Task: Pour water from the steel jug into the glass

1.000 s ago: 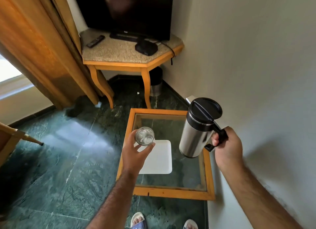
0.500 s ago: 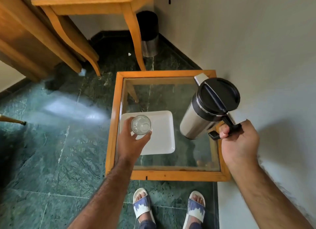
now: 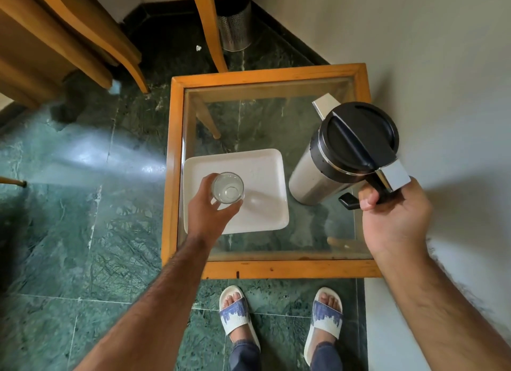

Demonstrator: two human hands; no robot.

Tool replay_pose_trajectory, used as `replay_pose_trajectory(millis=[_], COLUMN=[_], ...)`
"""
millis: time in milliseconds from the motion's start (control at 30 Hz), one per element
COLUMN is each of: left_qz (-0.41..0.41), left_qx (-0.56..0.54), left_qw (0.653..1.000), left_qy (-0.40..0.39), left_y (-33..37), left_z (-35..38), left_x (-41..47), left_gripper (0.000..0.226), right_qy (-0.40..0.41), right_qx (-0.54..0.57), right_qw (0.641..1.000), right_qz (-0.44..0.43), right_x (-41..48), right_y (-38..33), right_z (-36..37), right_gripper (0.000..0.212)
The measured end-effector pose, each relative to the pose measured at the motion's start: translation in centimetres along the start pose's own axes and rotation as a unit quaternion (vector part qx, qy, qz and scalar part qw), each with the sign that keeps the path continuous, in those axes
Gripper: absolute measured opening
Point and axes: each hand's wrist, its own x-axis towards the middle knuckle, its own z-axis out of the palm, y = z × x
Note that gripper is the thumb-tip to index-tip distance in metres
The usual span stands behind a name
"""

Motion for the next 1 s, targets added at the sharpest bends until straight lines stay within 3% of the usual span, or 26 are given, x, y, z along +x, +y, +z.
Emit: replay_pose_trajectory(millis=[133, 500, 667, 767, 833, 933, 1000], left_qz=[-0.004, -0.011, -0.024, -0.030, -0.018, 0.064, 0.139], left_qx=[0.028, 0.066, 0.074, 0.112, 0.156, 0.233, 0.285], left_qw=[1.000, 0.998, 0.997, 0.993, 0.987, 0.970, 0.948], left_qy=[-0.004, 0.016, 0.009, -0.009, -0.019, 0.007, 0.026], left_y=[-0.5, -1.0, -1.2, -0.8, 0.1, 2.3, 5.0], left_z=[0.2, 0.7, 0.9, 0.6, 0.3, -0.4, -1.2], left_x=[0.3, 0.0, 0.0, -0.1, -0.7, -1.8, -2.4], left_gripper=[0.071, 0.068, 0.070, 0.080, 0.102, 0.111, 0.105], right_qy=[-0.024, 0.011, -0.014, -0.035, -0.013, -0.014, -0.064], right_qx=[-0.008, -0.037, -0.045, -0.078, -0.101, -0.231, -0.390], right_qw=[1.000, 0.999, 0.999, 0.995, 0.992, 0.946, 0.857], right_qz=[-0.007, 0.000, -0.026, -0.048, -0.081, -0.227, -0.331], right_x=[0.0, -0.5, -0.8, -0.9, -1.1, -1.0, -1.4], right_y=[0.5, 1.5, 1.6, 1.5, 1.3, -0.2, -2.2], right_z=[-0.4, -0.9, -0.6, -0.6, -0.8, -0.7, 0.0], right_gripper=[0.041, 0.038, 0.040, 0.036, 0.028, 0.045, 0.059])
